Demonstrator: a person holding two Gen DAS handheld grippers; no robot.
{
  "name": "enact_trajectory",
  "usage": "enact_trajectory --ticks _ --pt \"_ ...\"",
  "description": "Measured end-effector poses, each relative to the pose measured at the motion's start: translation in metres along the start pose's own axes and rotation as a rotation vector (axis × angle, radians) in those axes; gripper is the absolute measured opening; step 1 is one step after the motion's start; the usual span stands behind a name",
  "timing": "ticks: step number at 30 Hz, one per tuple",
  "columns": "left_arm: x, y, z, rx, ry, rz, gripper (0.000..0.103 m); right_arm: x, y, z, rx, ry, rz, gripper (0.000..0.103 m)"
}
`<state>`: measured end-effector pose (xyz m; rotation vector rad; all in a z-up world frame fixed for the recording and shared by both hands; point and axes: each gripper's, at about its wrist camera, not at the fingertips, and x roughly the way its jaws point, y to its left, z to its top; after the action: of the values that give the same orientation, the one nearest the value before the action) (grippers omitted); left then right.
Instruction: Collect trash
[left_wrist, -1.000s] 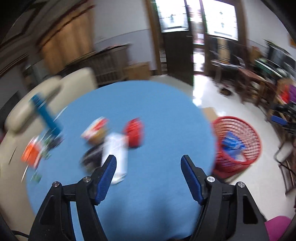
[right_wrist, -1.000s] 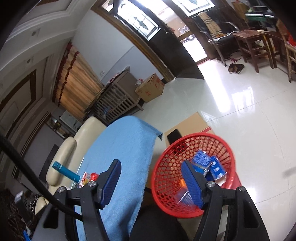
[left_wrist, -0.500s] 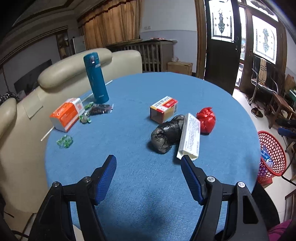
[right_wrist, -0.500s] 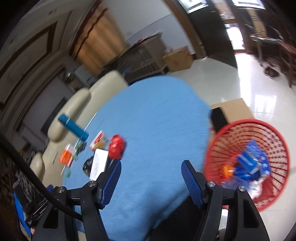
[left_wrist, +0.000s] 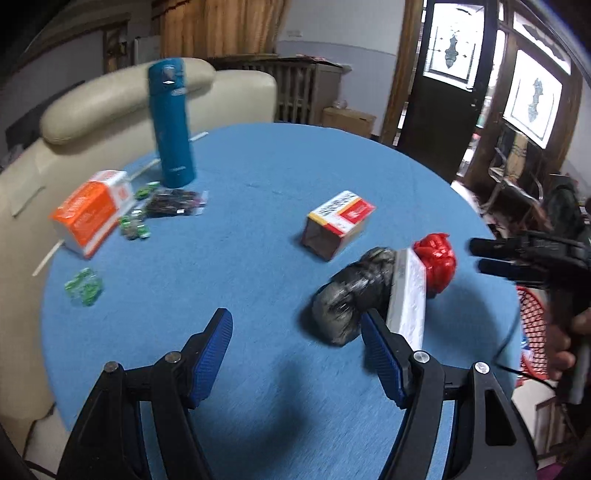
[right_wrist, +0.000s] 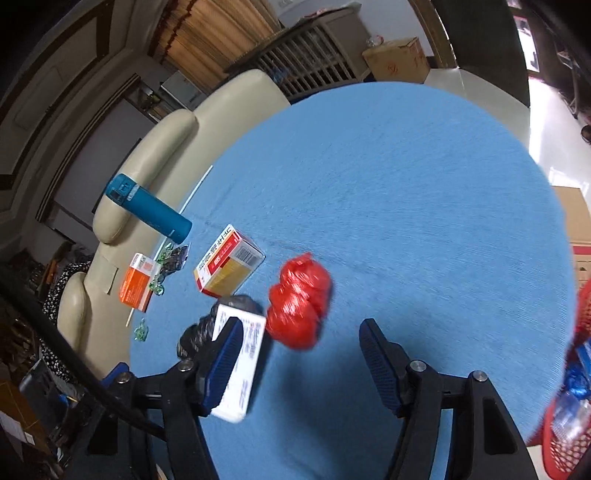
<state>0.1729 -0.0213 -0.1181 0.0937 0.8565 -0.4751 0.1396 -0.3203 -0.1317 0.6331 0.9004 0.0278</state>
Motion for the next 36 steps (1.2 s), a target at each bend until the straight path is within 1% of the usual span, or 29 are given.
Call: enact_trajectory --ticks 3,6,8,9,12,14,17,20,22,23,24,27,32,36 --pt "0.015 -0.008 0.008 0.034 0.009 -0.019 0.073 0.021 0.005 0.008 0.007 0.024 0.000 0.057" --pt "0.030 -0.014 0.015 0.052 0.024 -0.043 0.073 0.034 0.007 0.012 0.013 0.034 -0.005 0.056" --pt "0.038 -0.017 0.018 0.062 0.032 -0.051 0.073 0.043 0.008 0.014 0.009 0.044 -0.010 0.051" --pt "0.042 -0.018 0.019 0.064 0.038 -0.053 0.073 0.046 0.007 0.014 0.006 0.050 -0.015 0.050" --pt "0.046 -0.018 0.020 0.046 0.041 -0.062 0.073 0.055 0.006 0.013 0.014 0.066 -0.024 0.050" --pt "0.044 -0.016 0.018 0.036 0.037 -0.064 0.073 0.056 0.005 0.012 0.016 0.062 -0.014 0.050" --pt "0.050 -0.020 0.015 0.056 0.054 -0.044 0.073 0.049 0.005 0.008 0.000 0.044 -0.010 0.050" --pt "0.059 -0.022 0.018 0.050 0.072 -0.044 0.073 0.056 0.006 0.007 -0.006 0.076 -0.009 0.050" --pt "0.064 -0.024 0.019 0.050 0.079 -0.020 0.073 0.060 0.006 0.004 -0.007 0.077 -0.003 0.050" --pt "0.066 -0.024 0.019 0.049 0.081 -0.016 0.069 0.059 0.006 0.002 -0.012 0.070 0.001 0.041" --pt "0.067 -0.025 0.019 0.052 0.082 -0.024 0.059 0.059 0.006 0.001 -0.015 0.060 0.003 0.039" --pt "0.069 -0.029 0.019 0.069 0.088 -0.040 0.041 0.052 -0.001 -0.002 0.012 0.035 0.030 0.038" --pt "0.069 -0.033 0.018 0.086 0.080 -0.030 0.031 0.034 -0.008 -0.009 0.042 0.002 0.039 0.038" --pt "0.065 -0.034 0.016 0.085 0.074 -0.012 0.025 0.017 -0.008 -0.017 0.020 -0.014 0.027 0.038"
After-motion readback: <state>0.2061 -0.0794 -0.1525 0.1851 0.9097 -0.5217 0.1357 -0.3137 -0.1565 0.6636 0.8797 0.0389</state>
